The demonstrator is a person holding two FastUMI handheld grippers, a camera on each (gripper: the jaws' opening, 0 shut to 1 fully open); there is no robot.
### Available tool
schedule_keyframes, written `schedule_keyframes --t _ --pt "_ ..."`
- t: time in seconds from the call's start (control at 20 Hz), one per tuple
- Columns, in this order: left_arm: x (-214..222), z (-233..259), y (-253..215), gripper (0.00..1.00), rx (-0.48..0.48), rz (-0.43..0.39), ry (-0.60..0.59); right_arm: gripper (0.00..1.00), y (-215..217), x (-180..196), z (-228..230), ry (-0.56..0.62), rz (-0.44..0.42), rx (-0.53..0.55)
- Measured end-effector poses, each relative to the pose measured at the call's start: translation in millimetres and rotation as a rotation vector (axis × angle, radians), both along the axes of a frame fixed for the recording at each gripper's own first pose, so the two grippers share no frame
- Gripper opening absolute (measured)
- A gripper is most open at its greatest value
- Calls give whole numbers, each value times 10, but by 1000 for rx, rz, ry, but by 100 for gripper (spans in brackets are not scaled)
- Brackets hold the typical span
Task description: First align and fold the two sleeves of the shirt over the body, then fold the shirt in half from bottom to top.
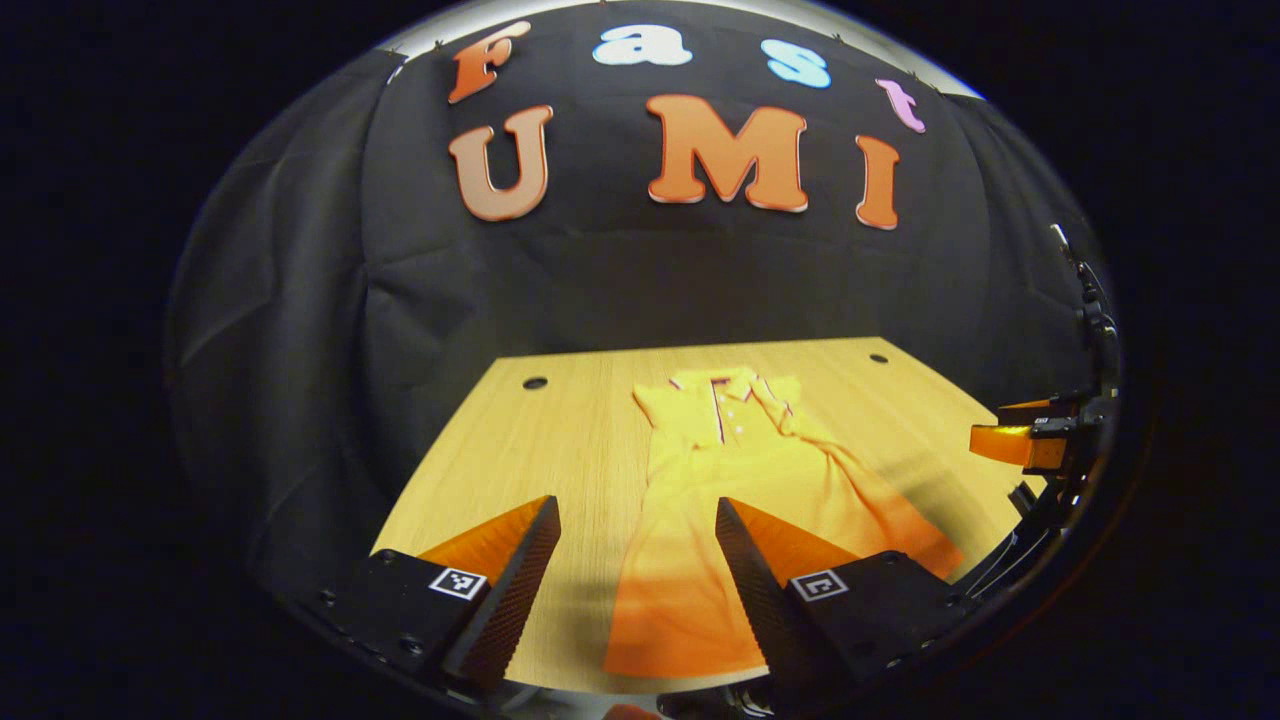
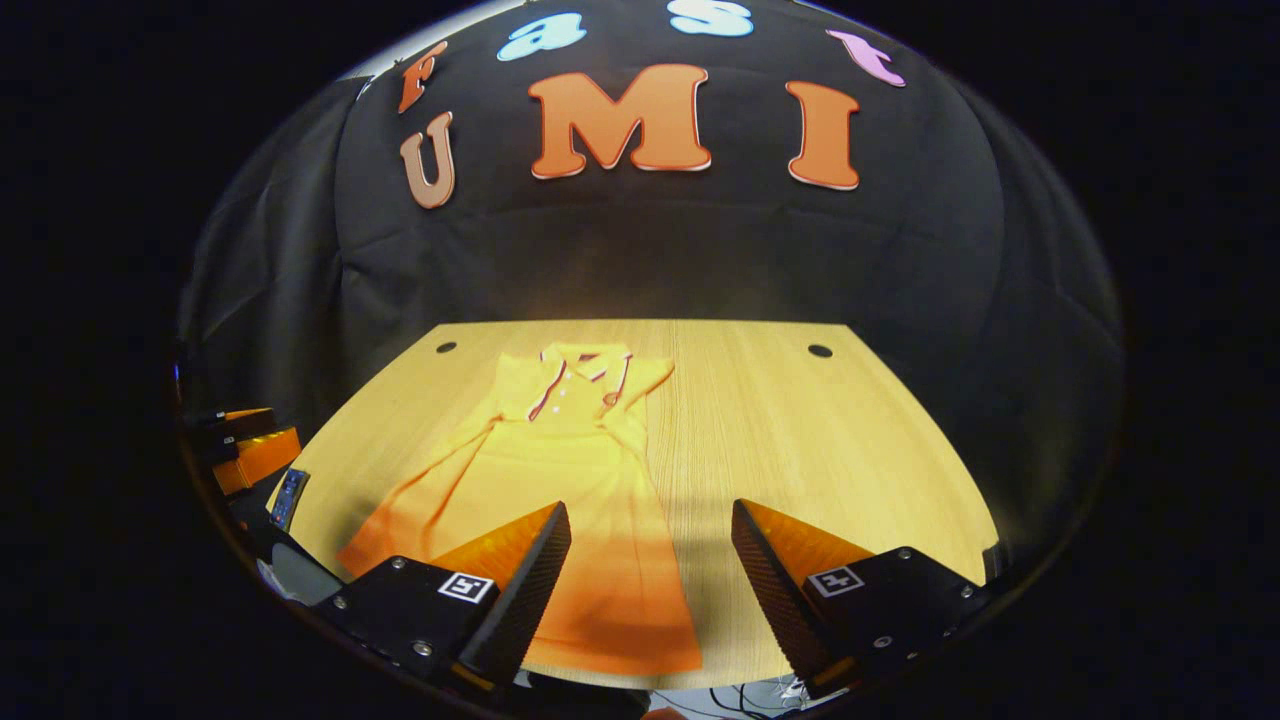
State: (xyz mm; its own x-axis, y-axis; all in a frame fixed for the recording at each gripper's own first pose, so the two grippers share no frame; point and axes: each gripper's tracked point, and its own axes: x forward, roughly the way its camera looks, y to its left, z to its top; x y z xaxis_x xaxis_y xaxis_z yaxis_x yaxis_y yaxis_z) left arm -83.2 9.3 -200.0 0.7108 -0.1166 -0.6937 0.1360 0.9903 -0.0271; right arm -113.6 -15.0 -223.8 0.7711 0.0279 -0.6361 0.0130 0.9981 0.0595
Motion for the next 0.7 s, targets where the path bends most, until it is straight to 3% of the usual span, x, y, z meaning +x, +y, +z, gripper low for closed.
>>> schedule_keyframes --t 0.4,0.7 --pt "-468 -818 -53 95 -9 -5 344 98 55 -372 -661 241 74 -16" --pt "-853 -1255 -79 96 -25 29 614 99 -28 -680 -1194 483 73 5"
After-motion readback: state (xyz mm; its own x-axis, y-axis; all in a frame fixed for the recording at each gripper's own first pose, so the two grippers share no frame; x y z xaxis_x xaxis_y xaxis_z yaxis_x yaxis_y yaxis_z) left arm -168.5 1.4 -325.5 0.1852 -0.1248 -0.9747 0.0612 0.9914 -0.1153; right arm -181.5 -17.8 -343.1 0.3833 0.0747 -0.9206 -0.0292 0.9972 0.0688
